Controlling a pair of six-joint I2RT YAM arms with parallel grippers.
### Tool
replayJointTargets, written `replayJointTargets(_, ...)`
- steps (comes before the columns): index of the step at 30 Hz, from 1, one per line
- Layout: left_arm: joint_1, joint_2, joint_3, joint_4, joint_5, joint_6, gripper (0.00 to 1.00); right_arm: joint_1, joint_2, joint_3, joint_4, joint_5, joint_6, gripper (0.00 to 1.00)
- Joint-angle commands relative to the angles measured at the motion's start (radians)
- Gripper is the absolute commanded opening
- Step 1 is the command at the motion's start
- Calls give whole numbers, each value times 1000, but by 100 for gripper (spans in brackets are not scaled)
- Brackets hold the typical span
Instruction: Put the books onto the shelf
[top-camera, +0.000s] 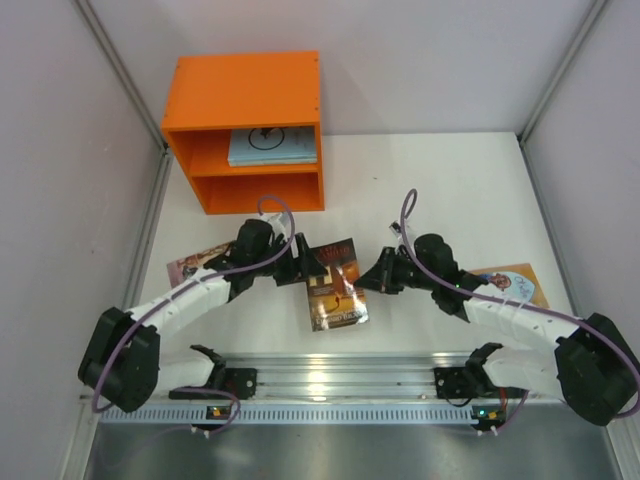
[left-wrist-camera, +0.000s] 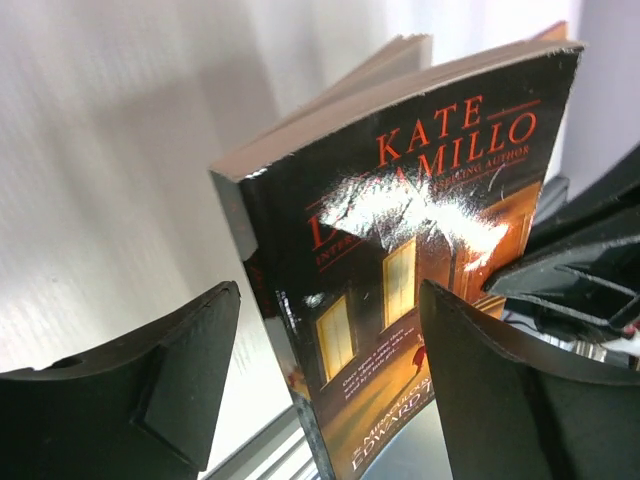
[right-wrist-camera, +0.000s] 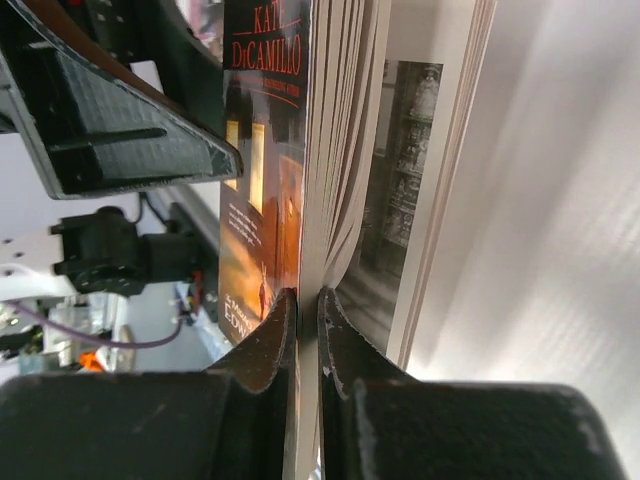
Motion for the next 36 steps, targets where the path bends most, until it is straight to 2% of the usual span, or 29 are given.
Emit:
replayJointTargets(1, 2, -59, -30, -35, 79, 27, 78, -17, -30, 2, 160, -127, 52, 0)
replayJointTargets(6, 2, -153, -83, -4, 109, 1, 76, -26, -30, -8, 233, -163, 86, 0)
replayJointTargets(10, 2, -179, -112, 5, 148, -57, 68, -38, -32, -21, 259, -169, 104, 0)
replayJointTargets(12, 2, -192, -138, 69, 173, -96, 65, -43, -26, -36, 301, -176, 123, 0)
replayJointTargets(16, 2, -214, -240, 291, 233, -285, 40, -46, -3, -48, 353, -192, 152, 0)
replayJointTargets(17, 2, -216, -253, 330, 247, -319, 24, -46, 2, -48, 355, -192, 154, 0)
replayJointTargets(19, 2, -225, -280, 424, 254, -398, 4, -50, 5, -50, 358, -192, 160, 0)
replayJointTargets(20, 2, -228, -281, 425, 248, -412, 0, -50, 2, -50, 355, -189, 161, 5)
replayJointTargets(22, 16, -242, -256, 372, 219, -429, 0, -57, -9, -38, 298, -166, 155, 19)
replayJointTargets(23, 27, -246, -244, 346, 211, -432, 0, -58, -26, -30, 267, -155, 149, 36)
replayJointTargets(24, 42, -252, -236, 329, 205, -442, 0, -63, -36, -22, 238, -131, 132, 44)
replayJointTargets(25, 92, -266, -222, 280, 196, -450, 0, -64, -47, -2, 174, -120, 121, 61)
replayJointTargets(27, 166, -280, -216, 245, 202, -465, 0, -73, -90, 16, 117, -86, 94, 74)
replayJointTargets(28, 248, -289, -209, 216, 214, -473, 0, -75, -125, 28, 73, -75, 89, 83)
replayJointTargets(30, 321, -295, -190, 171, 207, -453, 0, -87, -159, 36, 39, -58, 81, 92)
replayJointTargets(31, 379, -294, -161, 146, 195, -443, 0, -90, -191, 44, 5, -48, 80, 100)
replayJointTargets(35, 464, -246, -89, 120, 141, -444, 0, -107, -250, 61, -47, -40, 66, 100)
replayJointTargets(36, 471, -234, -78, 166, 129, -471, 0, -112, -257, 64, -56, -40, 58, 100)
